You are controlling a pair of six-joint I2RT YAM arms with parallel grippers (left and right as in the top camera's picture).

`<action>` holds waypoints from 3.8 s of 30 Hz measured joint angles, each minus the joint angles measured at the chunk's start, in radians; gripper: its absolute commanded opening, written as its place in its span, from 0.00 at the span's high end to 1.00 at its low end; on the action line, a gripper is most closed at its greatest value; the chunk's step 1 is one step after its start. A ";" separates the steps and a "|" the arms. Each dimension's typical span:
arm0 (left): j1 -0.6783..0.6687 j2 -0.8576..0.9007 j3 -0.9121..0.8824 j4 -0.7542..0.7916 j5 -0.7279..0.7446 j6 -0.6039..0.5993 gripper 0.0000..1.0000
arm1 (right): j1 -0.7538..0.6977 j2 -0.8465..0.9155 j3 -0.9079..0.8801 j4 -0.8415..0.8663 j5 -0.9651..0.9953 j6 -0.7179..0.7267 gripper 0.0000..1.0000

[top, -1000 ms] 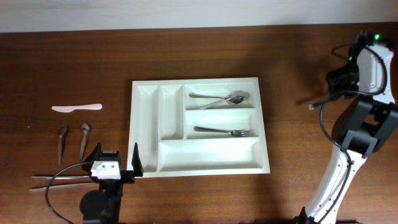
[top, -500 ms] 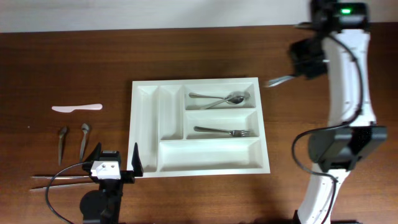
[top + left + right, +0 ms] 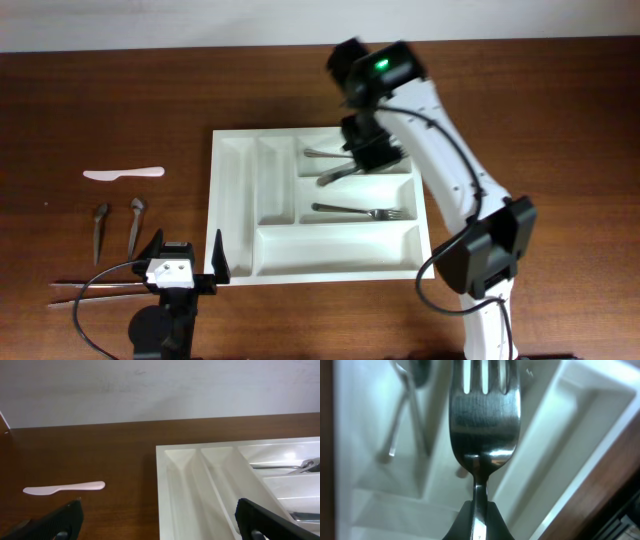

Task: Pack container
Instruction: 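Carry the fork left and lower it into the middle-right compartment, then release the fork and retract the right gripper to the right, then move the left gripper down-left over the metal spoons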

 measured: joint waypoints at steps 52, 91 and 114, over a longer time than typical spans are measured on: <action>0.000 0.000 0.000 0.000 0.000 0.000 0.01 | -0.484 0.000 -0.116 0.217 0.275 -0.978 0.01; 0.000 0.000 0.000 0.000 0.000 0.000 0.01 | -1.065 -0.488 -0.798 0.471 0.161 -2.009 0.01; 0.000 0.000 0.000 0.000 0.000 0.000 0.01 | -1.133 -0.488 -0.814 0.595 0.160 -1.849 0.01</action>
